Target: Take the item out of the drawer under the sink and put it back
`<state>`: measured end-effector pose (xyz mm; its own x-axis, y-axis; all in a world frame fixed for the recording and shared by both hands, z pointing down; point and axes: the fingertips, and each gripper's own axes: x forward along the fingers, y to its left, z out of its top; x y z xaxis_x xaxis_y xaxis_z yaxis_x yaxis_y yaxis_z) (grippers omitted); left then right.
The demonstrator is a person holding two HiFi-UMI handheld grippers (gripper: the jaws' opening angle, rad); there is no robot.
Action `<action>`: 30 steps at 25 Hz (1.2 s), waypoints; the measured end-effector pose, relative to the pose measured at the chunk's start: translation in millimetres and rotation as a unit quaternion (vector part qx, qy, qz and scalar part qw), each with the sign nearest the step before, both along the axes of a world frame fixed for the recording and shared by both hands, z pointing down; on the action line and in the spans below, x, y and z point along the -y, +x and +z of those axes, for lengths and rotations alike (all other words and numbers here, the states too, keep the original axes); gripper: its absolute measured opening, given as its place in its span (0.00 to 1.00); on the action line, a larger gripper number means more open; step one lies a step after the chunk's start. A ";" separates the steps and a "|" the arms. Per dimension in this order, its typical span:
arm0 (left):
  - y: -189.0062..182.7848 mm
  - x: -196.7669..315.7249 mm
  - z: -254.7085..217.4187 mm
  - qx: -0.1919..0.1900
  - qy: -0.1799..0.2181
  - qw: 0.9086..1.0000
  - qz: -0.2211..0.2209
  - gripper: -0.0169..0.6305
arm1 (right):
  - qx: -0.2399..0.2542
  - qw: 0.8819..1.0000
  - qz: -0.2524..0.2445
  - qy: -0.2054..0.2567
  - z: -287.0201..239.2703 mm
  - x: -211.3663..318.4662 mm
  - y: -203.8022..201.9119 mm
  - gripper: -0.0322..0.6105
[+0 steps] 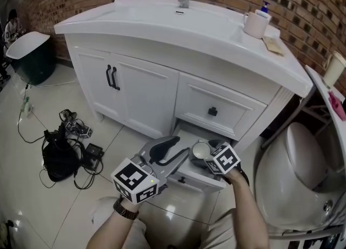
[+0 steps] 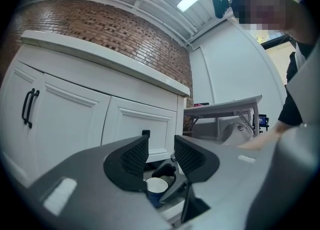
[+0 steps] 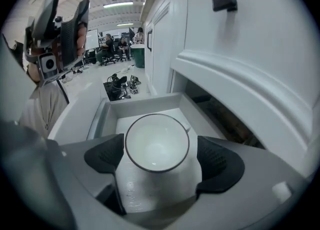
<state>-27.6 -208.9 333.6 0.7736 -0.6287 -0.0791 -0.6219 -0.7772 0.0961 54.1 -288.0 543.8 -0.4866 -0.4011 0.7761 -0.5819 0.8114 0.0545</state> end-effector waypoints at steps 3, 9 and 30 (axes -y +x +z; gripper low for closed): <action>2.3 -2.7 0.5 0.004 0.003 1.000 0.001 0.29 | 0.012 0.999 0.012 0.030 -22.2 -1.8 8.6 0.77; 6.2 -9.2 0.7 0.016 0.007 1.000 -0.004 0.29 | 0.040 0.996 0.016 0.083 -62.3 -19.1 17.1 0.75; 14.1 -47.6 -22.6 0.038 0.046 0.998 -0.013 0.29 | 0.280 0.901 0.111 0.311 -236.4 -124.5 79.9 0.47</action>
<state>-13.5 -161.2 310.9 0.7633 -0.6413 -0.0782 -0.6445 -0.7643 -0.0228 134.0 -163.6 307.4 -0.5873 -0.8090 0.0250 -0.8032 0.5863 0.1053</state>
